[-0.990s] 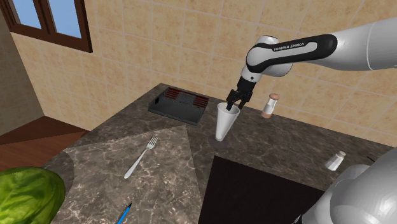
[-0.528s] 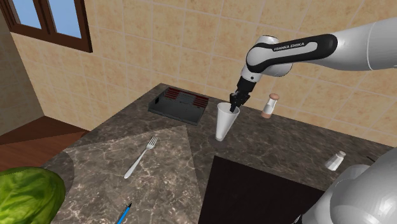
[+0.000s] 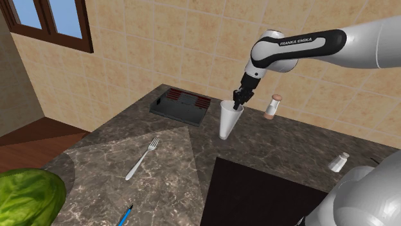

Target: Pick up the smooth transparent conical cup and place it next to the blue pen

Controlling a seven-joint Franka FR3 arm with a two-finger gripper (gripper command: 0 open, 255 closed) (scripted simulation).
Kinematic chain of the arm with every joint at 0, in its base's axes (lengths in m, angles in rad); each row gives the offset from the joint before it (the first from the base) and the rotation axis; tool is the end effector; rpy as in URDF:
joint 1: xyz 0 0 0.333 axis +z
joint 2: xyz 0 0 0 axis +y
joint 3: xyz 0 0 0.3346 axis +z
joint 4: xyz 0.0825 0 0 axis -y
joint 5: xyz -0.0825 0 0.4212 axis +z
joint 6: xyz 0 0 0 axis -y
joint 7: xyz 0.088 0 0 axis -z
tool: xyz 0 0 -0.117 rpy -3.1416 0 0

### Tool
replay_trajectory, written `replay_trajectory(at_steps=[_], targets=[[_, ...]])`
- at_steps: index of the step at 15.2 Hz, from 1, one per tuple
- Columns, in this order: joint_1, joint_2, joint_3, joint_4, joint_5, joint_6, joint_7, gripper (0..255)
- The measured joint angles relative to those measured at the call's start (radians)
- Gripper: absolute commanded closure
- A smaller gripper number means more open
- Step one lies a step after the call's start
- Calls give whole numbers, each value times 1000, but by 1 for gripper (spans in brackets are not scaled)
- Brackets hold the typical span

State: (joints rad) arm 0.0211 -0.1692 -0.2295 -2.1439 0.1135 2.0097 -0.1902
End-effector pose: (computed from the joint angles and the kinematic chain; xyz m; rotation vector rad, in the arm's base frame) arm 0.5267 -0.1071 0.4715 -3.0058 0.0938 -0.0858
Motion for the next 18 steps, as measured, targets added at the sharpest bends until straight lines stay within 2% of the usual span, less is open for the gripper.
replay_trajectory(at_steps=[18], targets=[[0, -18, 2, 225, -13, -241, 31, 255]])
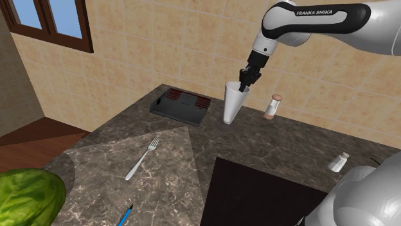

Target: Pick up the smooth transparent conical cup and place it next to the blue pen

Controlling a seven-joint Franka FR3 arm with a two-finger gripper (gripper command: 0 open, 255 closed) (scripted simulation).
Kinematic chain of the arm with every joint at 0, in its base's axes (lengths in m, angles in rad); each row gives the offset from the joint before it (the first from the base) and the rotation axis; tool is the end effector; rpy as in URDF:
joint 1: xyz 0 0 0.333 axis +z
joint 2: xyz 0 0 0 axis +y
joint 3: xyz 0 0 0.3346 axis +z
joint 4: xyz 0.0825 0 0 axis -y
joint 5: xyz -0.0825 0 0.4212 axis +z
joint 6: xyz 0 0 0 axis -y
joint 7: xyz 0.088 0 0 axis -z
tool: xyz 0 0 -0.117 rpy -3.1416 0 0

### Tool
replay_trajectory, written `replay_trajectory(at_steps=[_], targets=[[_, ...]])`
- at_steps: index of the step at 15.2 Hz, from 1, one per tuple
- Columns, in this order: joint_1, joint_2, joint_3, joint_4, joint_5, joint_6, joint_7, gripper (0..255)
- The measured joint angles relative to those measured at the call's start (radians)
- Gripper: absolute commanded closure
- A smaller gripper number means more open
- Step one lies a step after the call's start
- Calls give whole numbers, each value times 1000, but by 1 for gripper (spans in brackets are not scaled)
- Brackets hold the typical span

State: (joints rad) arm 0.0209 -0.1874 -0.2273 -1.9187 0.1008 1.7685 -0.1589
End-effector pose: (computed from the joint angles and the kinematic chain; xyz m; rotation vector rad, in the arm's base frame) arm 0.5301 -0.1093 0.5757 -3.0059 0.0941 -0.0858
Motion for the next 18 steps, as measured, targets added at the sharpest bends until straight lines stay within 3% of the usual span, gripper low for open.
replay_trajectory(at_steps=[18], targets=[[1, 50, -5, 295, 9, -246, 20, 255]])
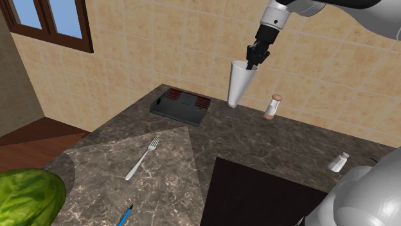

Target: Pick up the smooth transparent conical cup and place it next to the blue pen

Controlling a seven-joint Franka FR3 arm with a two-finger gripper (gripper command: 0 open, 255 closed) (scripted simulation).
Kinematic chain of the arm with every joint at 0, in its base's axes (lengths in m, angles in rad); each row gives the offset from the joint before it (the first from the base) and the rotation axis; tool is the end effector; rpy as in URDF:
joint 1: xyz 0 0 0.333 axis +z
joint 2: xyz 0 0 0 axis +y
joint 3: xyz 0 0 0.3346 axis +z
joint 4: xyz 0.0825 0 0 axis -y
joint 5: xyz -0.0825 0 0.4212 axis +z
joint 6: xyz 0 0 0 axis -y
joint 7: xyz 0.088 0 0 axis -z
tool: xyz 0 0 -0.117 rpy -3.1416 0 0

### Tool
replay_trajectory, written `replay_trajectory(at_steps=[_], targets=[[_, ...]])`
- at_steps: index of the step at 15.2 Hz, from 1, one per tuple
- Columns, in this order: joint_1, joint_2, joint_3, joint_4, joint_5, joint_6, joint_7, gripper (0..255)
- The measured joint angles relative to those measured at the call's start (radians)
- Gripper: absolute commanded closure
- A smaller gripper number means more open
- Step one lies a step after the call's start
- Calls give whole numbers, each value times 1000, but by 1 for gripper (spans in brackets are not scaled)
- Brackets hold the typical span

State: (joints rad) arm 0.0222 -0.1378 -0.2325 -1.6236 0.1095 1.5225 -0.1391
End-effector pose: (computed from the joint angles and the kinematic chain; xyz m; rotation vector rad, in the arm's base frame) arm 0.5306 -0.1098 0.6790 -3.0058 0.0939 -0.0858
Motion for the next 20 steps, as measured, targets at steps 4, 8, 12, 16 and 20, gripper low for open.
replay_trajectory(at_steps=[4, 8, 12, 16, 20], targets=[[0, 22, -2, 80, 5, -59, 4, 255], [-1, 52, -6, 176, 14, -125, 7, 255], [-4, 85, -11, 271, 23, -189, 10, 255], [8, 73, 3, 287, 21, -214, 38, 255], [49, -35, 61, 163, 1, -184, 129, 255]])
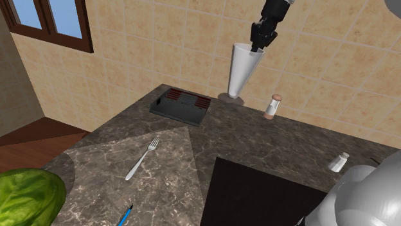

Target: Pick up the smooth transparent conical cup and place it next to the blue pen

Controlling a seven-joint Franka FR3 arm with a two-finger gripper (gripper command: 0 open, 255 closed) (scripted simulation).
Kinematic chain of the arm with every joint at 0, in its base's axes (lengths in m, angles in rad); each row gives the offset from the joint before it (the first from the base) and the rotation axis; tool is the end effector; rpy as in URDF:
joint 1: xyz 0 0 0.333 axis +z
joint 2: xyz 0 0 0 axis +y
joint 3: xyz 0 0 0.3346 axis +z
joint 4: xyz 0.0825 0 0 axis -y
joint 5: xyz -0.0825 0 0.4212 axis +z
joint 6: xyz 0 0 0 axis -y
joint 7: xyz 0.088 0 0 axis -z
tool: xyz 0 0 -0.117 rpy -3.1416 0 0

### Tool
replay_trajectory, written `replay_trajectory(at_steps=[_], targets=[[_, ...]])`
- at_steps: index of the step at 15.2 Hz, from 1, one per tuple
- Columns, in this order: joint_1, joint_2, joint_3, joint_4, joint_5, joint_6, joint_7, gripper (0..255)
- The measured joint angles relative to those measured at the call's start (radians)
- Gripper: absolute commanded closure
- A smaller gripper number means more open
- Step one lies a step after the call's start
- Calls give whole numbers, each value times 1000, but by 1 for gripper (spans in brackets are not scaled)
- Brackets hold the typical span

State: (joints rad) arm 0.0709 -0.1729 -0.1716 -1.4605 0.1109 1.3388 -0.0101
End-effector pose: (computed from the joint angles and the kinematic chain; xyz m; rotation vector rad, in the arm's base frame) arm 0.4976 -0.0467 0.7612 -3.0052 0.0911 -0.0849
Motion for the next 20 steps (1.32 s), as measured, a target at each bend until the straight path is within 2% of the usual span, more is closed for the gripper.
replay_trajectory(at_steps=[12, 20], targets=[[90, -223, 200, -234, 19, 47, 288, 255], [144, -274, 348, -262, 67, 52, 491, 255]])
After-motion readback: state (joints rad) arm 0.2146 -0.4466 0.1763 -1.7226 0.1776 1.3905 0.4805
